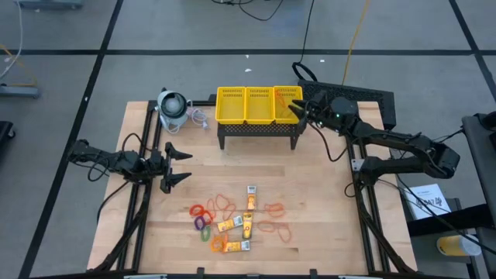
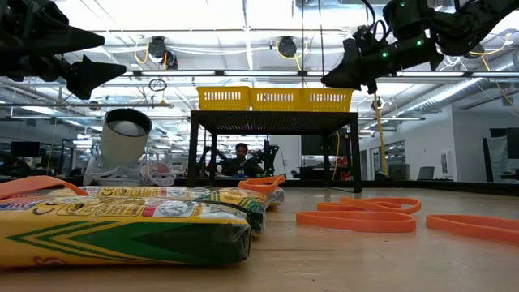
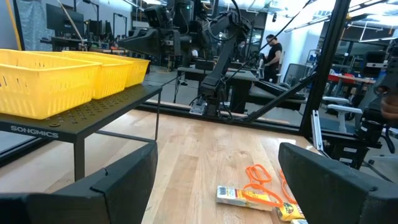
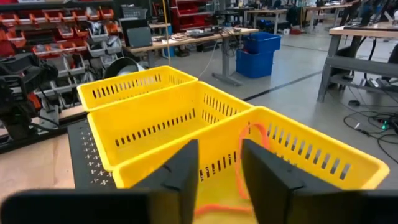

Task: Pick & Place Office Desk Supplies
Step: Put the orange rubber band into the right yellow bin on the shelf

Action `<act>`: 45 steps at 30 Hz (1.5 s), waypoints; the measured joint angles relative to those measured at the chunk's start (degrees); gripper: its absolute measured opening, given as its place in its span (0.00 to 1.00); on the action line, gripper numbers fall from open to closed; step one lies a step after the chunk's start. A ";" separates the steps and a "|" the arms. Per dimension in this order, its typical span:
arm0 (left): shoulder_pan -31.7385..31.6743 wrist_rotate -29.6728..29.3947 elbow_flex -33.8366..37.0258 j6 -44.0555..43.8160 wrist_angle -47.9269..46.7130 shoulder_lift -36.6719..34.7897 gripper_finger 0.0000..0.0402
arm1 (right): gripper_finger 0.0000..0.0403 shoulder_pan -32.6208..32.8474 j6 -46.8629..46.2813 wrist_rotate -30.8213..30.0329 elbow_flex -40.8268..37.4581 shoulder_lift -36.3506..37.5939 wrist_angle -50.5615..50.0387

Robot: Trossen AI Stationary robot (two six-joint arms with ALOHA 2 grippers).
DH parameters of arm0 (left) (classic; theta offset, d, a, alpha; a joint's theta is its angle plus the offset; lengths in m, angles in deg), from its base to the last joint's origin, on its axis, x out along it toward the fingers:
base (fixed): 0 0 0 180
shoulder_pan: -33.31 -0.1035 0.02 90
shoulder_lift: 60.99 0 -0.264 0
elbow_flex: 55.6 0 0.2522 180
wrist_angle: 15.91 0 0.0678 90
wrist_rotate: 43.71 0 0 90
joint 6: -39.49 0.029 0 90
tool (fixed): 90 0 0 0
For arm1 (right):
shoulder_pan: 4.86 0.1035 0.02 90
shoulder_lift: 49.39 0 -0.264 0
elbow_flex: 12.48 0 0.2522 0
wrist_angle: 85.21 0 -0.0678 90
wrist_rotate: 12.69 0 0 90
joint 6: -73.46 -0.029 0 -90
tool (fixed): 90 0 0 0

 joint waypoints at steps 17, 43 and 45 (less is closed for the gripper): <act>0.00 0.00 0.00 -0.01 0.01 0.02 0.85 | 0.48 17.59 2.33 11.87 -0.03 4.22 3.99; 0.00 0.00 0.00 -0.01 0.01 0.02 0.85 | 0.48 58.89 -11.25 -19.34 -0.08 -21.80 -15.75; 0.00 0.00 0.00 0.00 0.01 0.02 0.85 | 0.48 58.88 -11.94 -16.34 -0.10 -23.93 -14.44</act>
